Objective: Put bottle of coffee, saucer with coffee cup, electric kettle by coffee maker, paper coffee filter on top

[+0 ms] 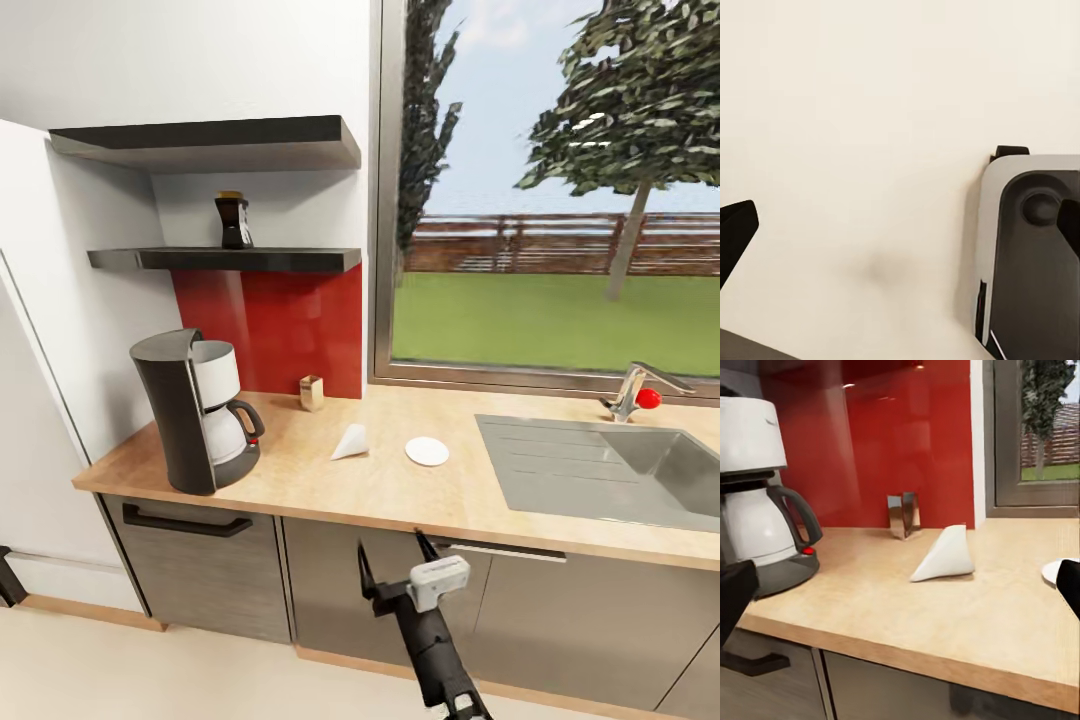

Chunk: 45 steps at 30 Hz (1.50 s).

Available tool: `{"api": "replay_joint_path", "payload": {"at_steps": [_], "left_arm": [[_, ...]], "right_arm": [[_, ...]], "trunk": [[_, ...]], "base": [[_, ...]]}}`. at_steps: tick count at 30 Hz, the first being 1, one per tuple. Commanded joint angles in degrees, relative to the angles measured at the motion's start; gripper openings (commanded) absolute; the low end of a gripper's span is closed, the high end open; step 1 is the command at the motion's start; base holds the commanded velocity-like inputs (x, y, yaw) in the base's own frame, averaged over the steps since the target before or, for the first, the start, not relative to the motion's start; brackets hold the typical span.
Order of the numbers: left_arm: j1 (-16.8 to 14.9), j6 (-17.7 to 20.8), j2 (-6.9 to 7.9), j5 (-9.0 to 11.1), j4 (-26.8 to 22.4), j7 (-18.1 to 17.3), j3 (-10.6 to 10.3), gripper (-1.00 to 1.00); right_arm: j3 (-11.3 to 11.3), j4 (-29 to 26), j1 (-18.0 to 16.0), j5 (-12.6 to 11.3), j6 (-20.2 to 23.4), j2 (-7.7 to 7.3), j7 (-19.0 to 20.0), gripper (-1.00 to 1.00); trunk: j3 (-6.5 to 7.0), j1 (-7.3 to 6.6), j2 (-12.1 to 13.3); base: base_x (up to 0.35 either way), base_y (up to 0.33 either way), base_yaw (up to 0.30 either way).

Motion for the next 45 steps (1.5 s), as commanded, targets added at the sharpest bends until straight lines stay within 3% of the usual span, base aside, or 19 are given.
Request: {"api": "replay_joint_path", "payload": {"at_steps": [1,5,12,15,19,21,25,32,34,37,41,45], "left_arm": [[-0.01,-0.20,0.00,-0.08,0.06,0.06,0.06,1.00],[0.01,-0.14,0.00,-0.10,0.11,-0.11,0.06,1.00],[0.96,1.51,0.06,-0.07,0.15,0.00,0.07,1.00],[1.15,3.61,0.05,-0.06,0.13,0.14,0.06,1.00],[1.20,4.55,0.03,-0.06,0.13,0.23,0.06,1.00],[1.26,4.72,0.04,-0.06,0.14,0.24,0.06,1.00],[1.30,4.86,0.08,-0.08,0.15,0.22,0.06,1.00],[1.39,4.89,0.62,-0.14,0.15,0.20,0.06,1.00],[1.48,4.89,0.77,-0.15,0.15,0.19,0.06,1.00],[1.77,4.89,0.93,-0.14,0.15,0.19,0.06,1.00],[1.95,4.89,1.02,-0.15,0.15,0.19,0.06,1.00],[2.05,4.89,1.19,-0.15,0.15,0.24,0.06,1.00]], "right_arm": [[0.23,-1.70,0.02,0.47,2.35,0.03,0.04,1.00],[0.62,-3.83,-1.61,0.38,11.41,0.03,0.09,1.00],[0.38,-4.12,-14.37,0.30,25.32,0.03,0.09,1.00],[-1.64,-4.06,-20.08,0.12,31.61,0.03,0.31,1.00],[-5.46,-3.98,-23.26,-1.08,34.74,0.03,1.13,1.00],[-6.75,-3.89,-23.97,-2.31,35.75,0.03,3.44,1.00],[-9.30,-3.74,-24.58,-3.94,39.13,0.03,12.07,1.00],[-11.20,-3.64,-24.84,-4.47,43.98,0.03,16.02,1.00],[-11.27,-3.60,-24.87,-4.71,44.41,-2.11,16.88,1.00],[-11.22,-3.52,-24.91,-4.70,44.62,-3.67,20.20,1.00],[-11.30,-2.65,-24.91,-4.62,44.80,-4.58,23.76,1.00],[-11.72,-2.06,-24.93,-4.59,45.11,-5.09,24.82,1.00]], "trunk": [[0.00,0.02,-0.02],[0.00,0.02,-0.02],[0.00,0.02,-0.02],[0.00,0.02,-0.02],[0.00,0.02,-0.02],[0.00,0.02,-0.02],[0.00,0.02,-0.02],[0.00,0.02,-0.02],[0.00,0.02,-0.02],[0.00,0.02,-0.02],[0.00,0.02,-0.02],[0.00,0.02,-0.02]], "base": [[0.000,0.000,0.000],[0.000,0.000,0.000],[0.000,0.000,0.000],[0.082,0.000,0.000],[0.233,0.000,0.000],[0.305,0.000,0.000],[0.327,0.000,0.000],[0.336,0.000,0.000],[0.338,0.000,0.000],[0.338,0.000,0.000],[0.337,0.000,0.000],[0.233,0.000,0.000]]}}
